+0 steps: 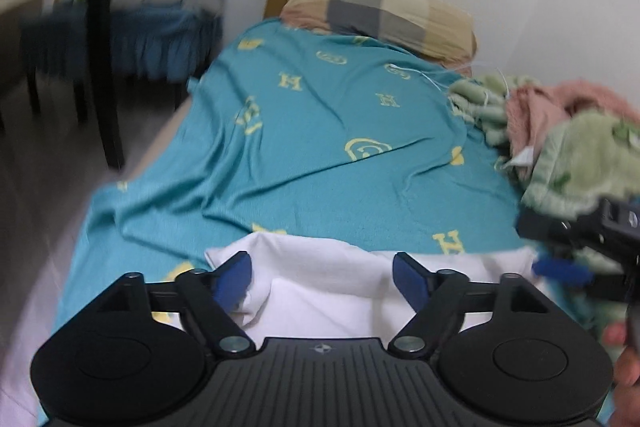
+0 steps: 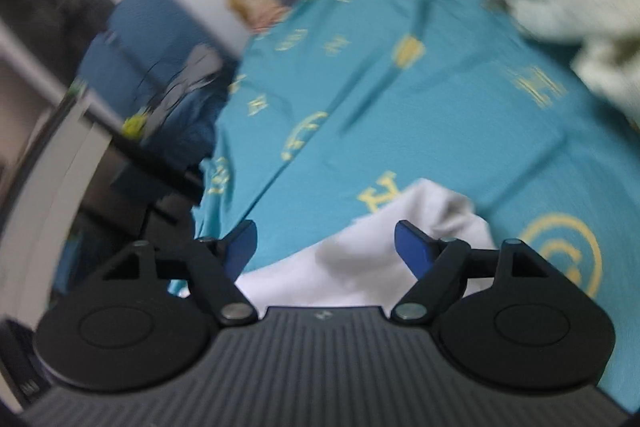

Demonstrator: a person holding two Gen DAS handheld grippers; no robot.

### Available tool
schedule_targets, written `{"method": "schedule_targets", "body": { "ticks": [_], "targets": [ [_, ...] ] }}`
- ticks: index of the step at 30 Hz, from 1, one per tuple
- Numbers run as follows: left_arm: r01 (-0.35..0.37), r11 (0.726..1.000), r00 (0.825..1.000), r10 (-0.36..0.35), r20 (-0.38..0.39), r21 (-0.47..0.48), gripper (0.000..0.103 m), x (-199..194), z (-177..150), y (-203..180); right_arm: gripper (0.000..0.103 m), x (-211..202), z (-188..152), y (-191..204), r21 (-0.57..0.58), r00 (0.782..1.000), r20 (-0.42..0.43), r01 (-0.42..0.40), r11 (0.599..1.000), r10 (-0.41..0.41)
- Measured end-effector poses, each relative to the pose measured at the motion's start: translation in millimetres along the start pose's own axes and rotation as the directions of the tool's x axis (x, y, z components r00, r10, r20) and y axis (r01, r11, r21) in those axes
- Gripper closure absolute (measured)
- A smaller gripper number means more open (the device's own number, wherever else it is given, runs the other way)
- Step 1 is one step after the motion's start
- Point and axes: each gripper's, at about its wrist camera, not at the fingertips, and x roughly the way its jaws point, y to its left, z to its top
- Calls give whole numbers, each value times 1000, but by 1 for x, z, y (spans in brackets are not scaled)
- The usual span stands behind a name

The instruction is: Fold clothes

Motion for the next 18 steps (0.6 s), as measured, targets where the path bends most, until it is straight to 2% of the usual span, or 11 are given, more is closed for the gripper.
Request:
{"method": "schedule_targets", "body": {
  "ticks": [5,9,14,18],
  "targets": [
    [-57,996,997,61,-56,74,23,20,-7,-4,27,32,-9,11,-184,994,-34,99,978,-107],
    [-72,992,994,80,-78,108,23,28,-10,-6,27,45,-18,11,-246,987,-55,130,960,-148],
    [-58,991,996,65,-60,122,23,9,-16,-11,27,24,-24,20,-264,992,-32,108,959,-120],
    [-48,991,997,54,-51,126,23,-19,-25,-15,27,-1,-31,25,-267,991,-1,125,956,-130]
  ]
}}
